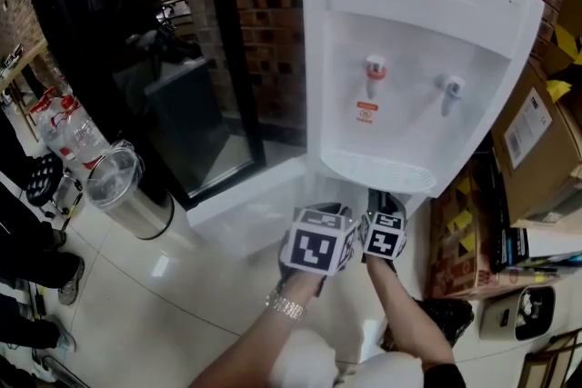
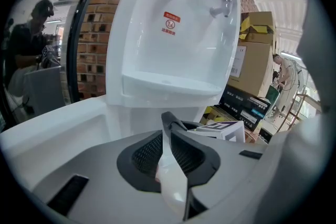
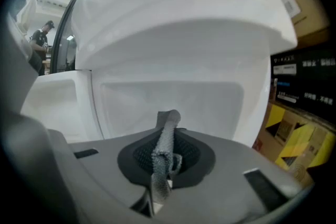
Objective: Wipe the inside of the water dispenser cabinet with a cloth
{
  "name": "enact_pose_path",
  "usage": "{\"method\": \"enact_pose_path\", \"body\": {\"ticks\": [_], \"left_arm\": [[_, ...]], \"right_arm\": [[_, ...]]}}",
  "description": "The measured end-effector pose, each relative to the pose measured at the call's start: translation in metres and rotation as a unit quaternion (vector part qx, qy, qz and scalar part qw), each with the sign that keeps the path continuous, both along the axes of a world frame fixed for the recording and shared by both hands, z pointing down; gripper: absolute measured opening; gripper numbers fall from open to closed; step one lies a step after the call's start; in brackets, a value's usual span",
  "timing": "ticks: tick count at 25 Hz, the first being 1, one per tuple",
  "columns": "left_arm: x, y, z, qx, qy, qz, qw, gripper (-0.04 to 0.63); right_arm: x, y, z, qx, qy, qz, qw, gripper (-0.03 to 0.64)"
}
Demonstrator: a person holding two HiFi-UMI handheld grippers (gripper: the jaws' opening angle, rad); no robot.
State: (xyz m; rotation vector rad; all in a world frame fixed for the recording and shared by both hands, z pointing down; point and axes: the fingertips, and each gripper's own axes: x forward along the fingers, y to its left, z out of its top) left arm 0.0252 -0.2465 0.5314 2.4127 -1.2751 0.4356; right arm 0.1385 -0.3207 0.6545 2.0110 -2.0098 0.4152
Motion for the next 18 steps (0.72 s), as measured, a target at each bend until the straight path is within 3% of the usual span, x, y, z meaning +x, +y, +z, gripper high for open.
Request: {"method": "enact_pose_path", "body": {"ticks": [4, 7, 10, 18], "left_arm": [[0.008, 0.005, -0.01, 0.01, 0.011, 0.006, 0.9999, 0.052], [0.009, 0.006, -0.013, 0.014, 0.012, 0.007, 0.9998, 0.052], [0.006, 0.008, -0.012, 0.014, 0.004, 0.009, 0.9999, 0.052], [0.009, 0.008, -0.013, 0.014, 0.012, 0.013, 0.9997, 0.052]], "right_arm": [[0.019, 0.008, -0.013, 0.015, 0.023, 0.043, 0.999, 0.018], [0.044, 0.014, 0.018, -0.018, 0.016, 0.088, 0.996, 0.018], [0.053, 0.019, 0.037, -0.047, 0.011, 0.097, 0.994, 0.018], [0.049, 0.035, 0.118, -0.162, -0.092, 0.093, 0.978, 0.018]]}}
